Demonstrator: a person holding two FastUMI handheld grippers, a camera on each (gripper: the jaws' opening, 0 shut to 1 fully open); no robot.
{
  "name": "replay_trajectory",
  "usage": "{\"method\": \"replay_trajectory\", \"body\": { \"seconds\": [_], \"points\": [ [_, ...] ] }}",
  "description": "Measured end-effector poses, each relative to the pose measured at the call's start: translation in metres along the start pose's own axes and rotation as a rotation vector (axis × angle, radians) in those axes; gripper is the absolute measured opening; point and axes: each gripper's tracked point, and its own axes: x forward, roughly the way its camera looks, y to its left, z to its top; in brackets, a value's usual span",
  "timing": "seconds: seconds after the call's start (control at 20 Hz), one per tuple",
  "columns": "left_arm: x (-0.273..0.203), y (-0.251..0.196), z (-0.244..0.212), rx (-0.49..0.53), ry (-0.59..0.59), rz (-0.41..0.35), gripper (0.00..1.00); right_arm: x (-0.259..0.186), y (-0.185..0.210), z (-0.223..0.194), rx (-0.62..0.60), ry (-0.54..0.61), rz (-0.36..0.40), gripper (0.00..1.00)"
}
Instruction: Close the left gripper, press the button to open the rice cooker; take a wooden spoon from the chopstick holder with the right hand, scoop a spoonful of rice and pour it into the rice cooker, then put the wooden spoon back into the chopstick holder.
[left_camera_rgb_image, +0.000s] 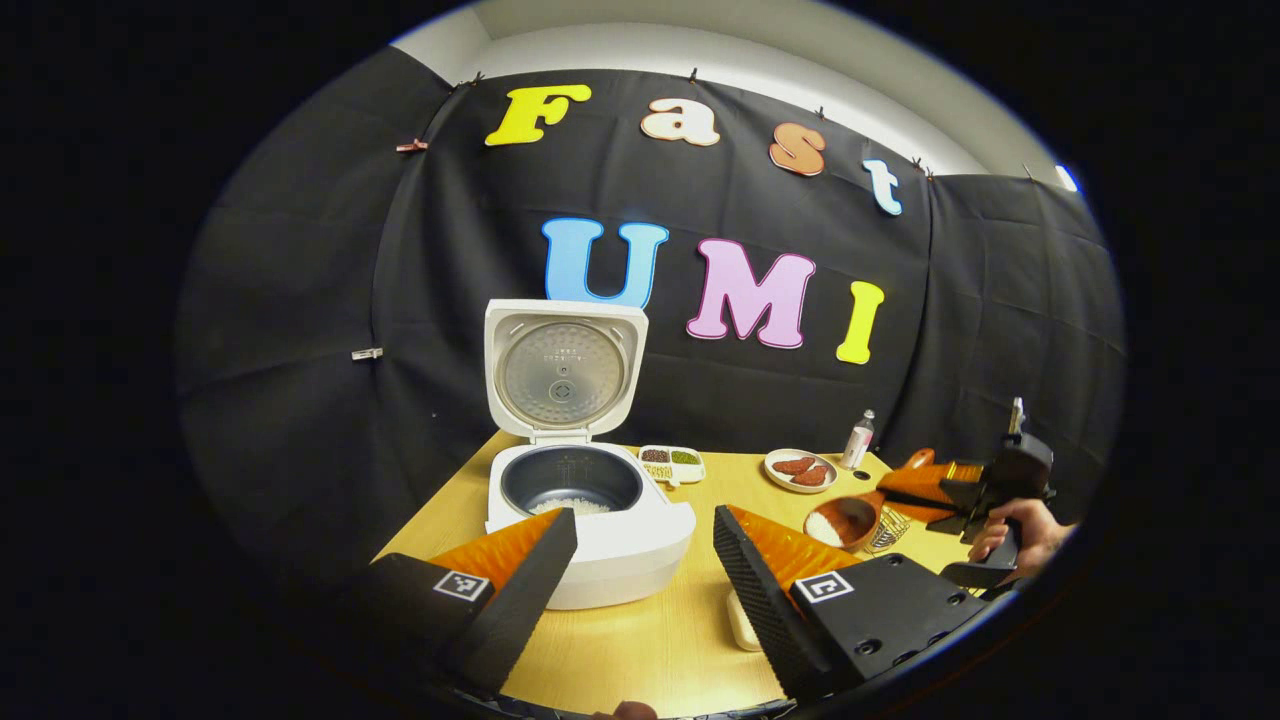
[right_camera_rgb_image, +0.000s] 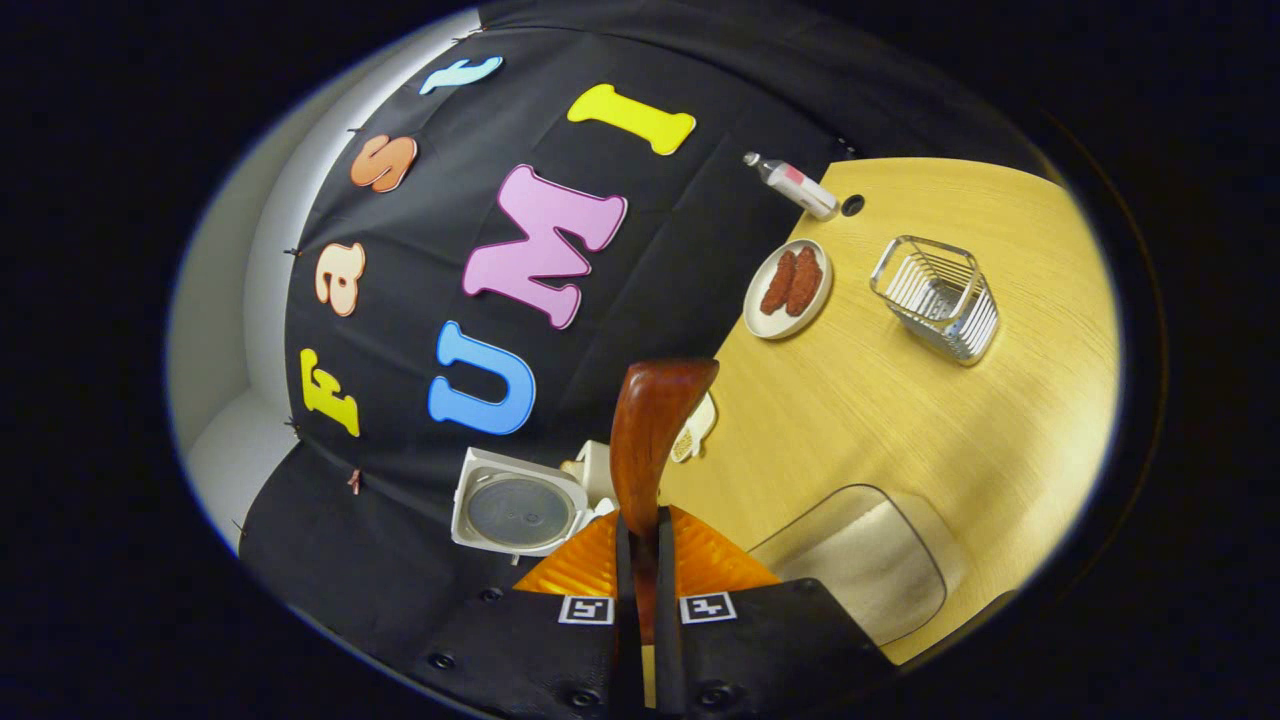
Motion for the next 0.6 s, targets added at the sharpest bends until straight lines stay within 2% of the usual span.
{"method": "replay_trajectory", "body": {
  "seconds": [0.3,0.6],
  "points": [
    [-0.007,0.001,-0.011,-0.024,0.024,-0.004,0.95,0.031,0.087,-0.011,-0.024,0.008,0.12,0.09],
    [-0.02,0.008,-0.025,-0.032,0.044,-0.001,0.95,0.073,0.157,-0.051,-0.058,0.045,0.204,0.09]
  ]
}}
